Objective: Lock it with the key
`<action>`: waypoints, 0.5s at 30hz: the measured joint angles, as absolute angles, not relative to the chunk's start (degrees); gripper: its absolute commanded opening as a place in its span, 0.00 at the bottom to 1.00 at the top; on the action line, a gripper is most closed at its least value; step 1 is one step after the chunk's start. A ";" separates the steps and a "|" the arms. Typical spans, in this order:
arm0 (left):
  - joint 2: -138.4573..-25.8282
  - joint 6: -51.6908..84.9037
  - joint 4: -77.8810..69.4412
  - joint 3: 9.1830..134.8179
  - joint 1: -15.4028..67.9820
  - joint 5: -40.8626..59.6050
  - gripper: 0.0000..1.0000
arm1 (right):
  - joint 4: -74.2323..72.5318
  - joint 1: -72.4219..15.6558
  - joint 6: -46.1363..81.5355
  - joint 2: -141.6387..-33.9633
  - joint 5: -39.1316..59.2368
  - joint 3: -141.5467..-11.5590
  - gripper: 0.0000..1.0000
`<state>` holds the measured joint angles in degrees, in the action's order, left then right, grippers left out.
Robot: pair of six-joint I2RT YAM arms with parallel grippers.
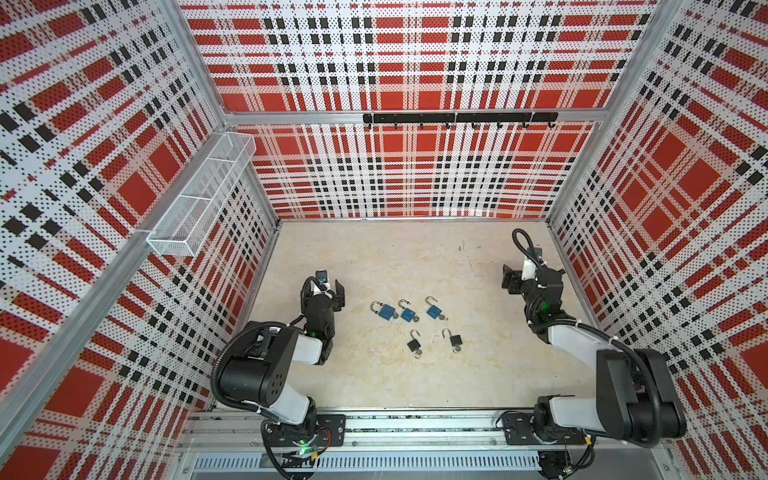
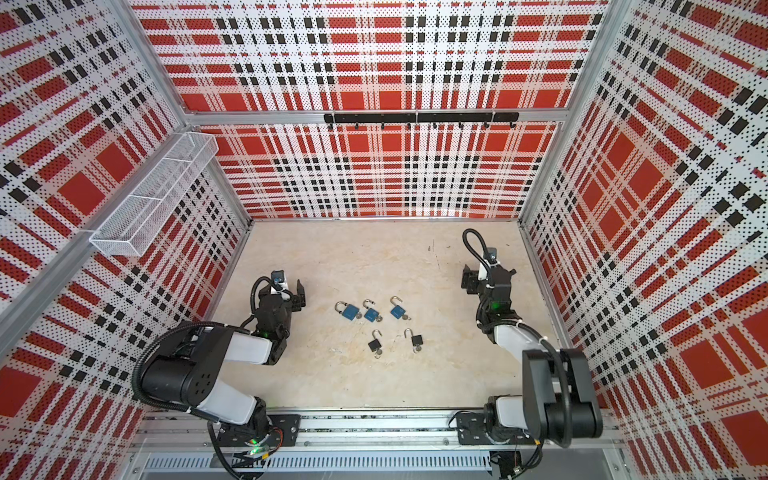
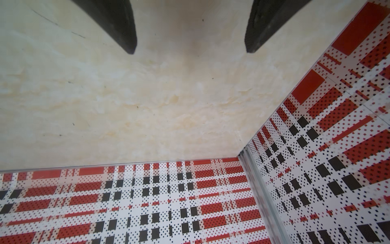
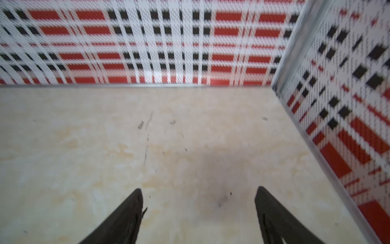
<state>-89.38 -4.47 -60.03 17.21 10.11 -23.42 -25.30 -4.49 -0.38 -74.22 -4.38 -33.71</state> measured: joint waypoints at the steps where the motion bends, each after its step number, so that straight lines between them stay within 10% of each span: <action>1: -89.10 -4.60 -59.27 17.63 10.22 -24.21 0.82 | -23.51 -5.96 -0.21 -72.62 -4.49 -35.16 0.85; 15: -68.31 2.35 -15.44 42.39 18.98 -28.99 0.78 | 1.21 -25.36 0.78 -78.50 -5.08 -46.39 0.65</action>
<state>-68.31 2.35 -15.44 42.39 18.98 -28.99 1.21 -25.36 0.78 -78.50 -5.08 -46.39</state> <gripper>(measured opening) 0.790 0.670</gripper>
